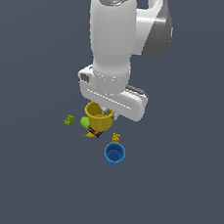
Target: Pick up a designated object from a clutter of objects.
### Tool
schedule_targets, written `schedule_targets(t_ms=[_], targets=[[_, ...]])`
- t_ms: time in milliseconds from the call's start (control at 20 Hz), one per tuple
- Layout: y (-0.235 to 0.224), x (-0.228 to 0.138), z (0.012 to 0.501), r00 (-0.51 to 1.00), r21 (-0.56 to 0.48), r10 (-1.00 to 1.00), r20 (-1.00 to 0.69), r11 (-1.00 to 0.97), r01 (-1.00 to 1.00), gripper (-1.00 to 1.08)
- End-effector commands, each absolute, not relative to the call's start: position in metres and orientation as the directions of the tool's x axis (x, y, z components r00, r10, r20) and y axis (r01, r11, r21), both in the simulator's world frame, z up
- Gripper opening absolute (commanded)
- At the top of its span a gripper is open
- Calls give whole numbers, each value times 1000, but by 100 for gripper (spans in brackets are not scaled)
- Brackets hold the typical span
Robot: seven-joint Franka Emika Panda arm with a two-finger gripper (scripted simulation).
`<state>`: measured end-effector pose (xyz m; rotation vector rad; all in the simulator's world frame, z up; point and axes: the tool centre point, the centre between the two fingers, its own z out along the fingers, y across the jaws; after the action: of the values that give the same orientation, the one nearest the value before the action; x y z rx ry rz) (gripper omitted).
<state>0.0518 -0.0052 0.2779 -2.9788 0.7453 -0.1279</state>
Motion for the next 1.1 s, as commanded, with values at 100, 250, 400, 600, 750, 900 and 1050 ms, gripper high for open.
schedule_targets(t_ms=[100,250,400,600,750,900,1050], targets=[[-32,60,311,899,-110,-428,90,-902,-418,-100],[-50,65,332,911,-125,-398,105,-915,-385,-100],[-69,71,353,922,-139,-367,122,-926,-350,-100],[-94,80,383,935,-158,-324,145,-940,-301,-100],[-112,87,405,942,-171,-293,163,-949,-265,-100],[-128,93,423,948,-182,-265,178,-955,-233,-100],[-142,99,439,951,-191,-242,190,-960,-206,-100]])
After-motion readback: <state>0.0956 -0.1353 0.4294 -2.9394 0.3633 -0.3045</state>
